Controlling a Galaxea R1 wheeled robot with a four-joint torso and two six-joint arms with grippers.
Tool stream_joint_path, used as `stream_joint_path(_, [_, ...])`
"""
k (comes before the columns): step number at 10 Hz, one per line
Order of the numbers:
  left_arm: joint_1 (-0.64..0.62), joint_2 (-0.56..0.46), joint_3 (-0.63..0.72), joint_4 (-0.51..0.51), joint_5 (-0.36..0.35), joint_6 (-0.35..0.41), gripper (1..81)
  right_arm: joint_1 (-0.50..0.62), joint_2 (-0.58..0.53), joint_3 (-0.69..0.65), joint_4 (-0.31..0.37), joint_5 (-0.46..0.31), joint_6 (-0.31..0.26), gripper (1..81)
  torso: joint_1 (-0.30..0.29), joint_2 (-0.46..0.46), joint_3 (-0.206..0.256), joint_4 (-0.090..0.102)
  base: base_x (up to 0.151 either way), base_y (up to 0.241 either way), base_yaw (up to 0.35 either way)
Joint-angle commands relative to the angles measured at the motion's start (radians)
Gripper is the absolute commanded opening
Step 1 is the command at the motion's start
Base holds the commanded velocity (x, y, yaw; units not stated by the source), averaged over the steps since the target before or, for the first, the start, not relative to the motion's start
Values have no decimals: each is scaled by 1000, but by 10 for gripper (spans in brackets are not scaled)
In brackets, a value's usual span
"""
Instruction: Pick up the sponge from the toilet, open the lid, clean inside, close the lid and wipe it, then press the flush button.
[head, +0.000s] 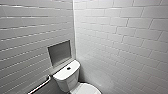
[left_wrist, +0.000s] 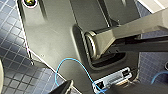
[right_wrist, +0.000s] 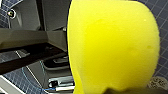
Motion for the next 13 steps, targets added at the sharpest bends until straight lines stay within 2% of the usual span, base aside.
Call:
stream_joint_path(1, [-30, 0, 2, -5, 42, -1, 811, 28, 0, -3, 8, -62, -2, 10, 0, 0, 0, 0, 96, 0, 0])
stream_joint_path(13, [-30, 3, 2, -5, 40, -1, 811, 23, -3, -3, 11, -60, 0, 10, 0, 0, 0, 0, 110, 0, 0])
